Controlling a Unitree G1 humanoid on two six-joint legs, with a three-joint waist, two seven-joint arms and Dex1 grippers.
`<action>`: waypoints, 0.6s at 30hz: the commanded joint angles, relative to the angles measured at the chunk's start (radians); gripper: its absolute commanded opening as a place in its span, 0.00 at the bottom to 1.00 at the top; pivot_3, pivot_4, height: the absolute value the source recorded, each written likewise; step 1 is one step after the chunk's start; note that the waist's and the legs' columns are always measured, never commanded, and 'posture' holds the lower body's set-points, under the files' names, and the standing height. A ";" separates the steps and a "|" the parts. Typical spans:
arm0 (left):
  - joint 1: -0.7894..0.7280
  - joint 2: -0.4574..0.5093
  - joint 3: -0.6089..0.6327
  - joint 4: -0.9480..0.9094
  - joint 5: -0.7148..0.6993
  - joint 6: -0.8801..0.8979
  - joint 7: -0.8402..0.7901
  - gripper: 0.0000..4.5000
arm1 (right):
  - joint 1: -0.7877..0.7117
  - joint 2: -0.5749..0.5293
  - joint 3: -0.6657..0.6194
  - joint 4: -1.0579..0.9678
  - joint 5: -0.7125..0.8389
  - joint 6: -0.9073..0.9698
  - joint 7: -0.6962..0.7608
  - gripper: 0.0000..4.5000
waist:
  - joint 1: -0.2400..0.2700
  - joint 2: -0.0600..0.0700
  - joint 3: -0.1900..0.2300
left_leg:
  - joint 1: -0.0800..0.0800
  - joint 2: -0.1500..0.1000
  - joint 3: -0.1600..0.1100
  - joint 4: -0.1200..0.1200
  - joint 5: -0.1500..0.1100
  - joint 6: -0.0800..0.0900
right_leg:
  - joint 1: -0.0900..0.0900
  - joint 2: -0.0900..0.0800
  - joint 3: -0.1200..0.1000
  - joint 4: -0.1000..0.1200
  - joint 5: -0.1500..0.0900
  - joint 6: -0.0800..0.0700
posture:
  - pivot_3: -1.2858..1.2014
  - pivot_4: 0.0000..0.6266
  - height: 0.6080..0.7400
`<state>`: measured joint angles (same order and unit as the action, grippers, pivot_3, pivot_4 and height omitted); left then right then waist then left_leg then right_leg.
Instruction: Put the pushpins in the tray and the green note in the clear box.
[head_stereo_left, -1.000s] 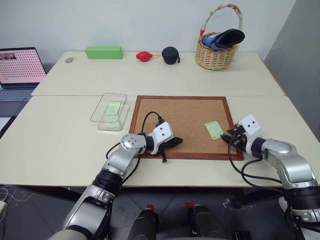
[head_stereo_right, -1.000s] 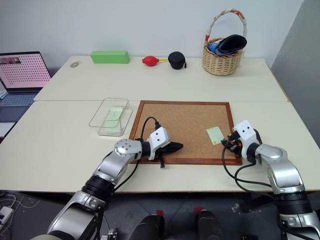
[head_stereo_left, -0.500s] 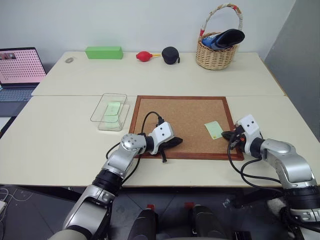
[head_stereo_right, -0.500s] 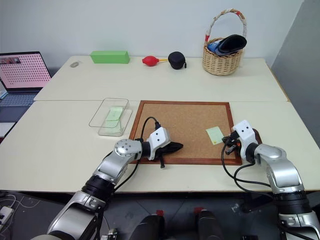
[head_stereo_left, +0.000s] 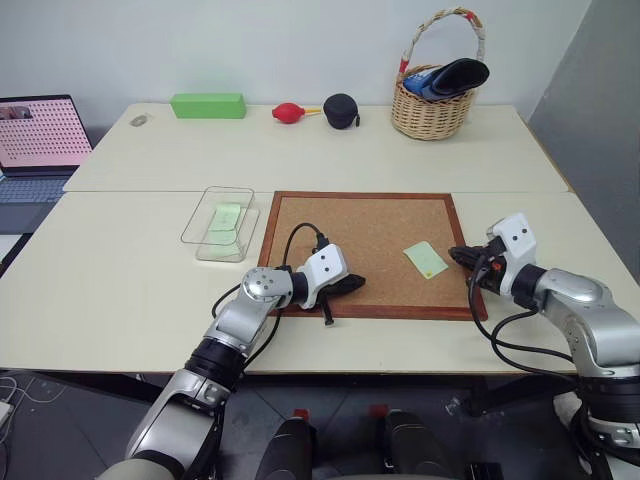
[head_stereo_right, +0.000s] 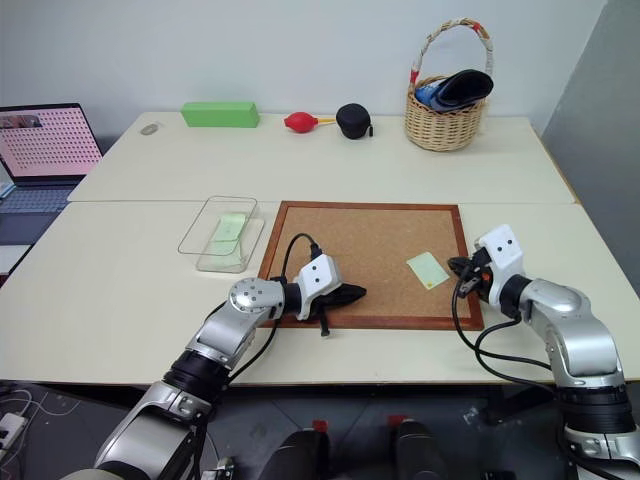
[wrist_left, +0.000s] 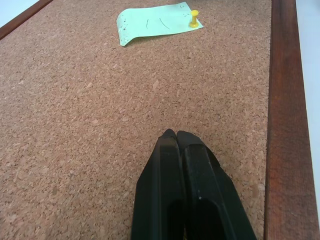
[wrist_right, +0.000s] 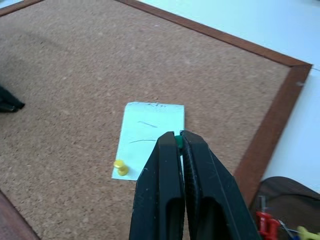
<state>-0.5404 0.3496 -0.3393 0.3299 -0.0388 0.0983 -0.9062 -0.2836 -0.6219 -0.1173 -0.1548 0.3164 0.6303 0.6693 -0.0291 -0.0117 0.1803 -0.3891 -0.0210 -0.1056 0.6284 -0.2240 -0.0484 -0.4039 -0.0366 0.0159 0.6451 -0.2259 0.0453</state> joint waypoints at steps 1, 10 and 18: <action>0.032 0.018 -0.028 0.083 0.066 0.043 0.023 0.00 | 0.015 -0.050 -0.080 -0.020 0.015 0.004 -0.002 0.01 | 0.000 0.000 0.000 | 0.000 0.000 0.000 0.000 0.000 0.000 | 0.000 0.000 0.000 0.000 0.000 0.000 | 0.52 0.24 1.00; 0.027 0.011 -0.033 0.097 0.067 0.035 0.023 0.00 | 0.122 -0.154 -0.135 0.053 -0.008 -0.009 0.035 0.01 | 0.001 0.000 -0.001 | 0.000 0.000 0.000 0.000 0.000 0.000 | 0.000 0.000 0.000 0.000 -0.002 -0.003 | 0.52 0.24 1.00; 0.024 0.008 -0.034 0.102 0.068 0.030 0.024 0.00 | 0.114 -0.157 -0.111 0.124 -0.042 -0.032 0.016 0.14 | 0.000 0.003 -0.003 | 0.000 0.000 0.001 0.000 0.000 0.000 | 0.000 0.000 0.001 0.000 -0.002 -0.004 | 0.52 0.24 1.00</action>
<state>-0.5440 0.3471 -0.3450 0.3425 -0.0375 0.0959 -0.9065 -0.1464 -0.7663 -0.2190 -0.0344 0.2865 0.6267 0.6895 -0.0286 -0.0086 0.1773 -0.3887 -0.0212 -0.1045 0.6286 -0.2240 -0.0483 -0.4034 -0.0368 0.0166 0.6447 -0.2282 0.0414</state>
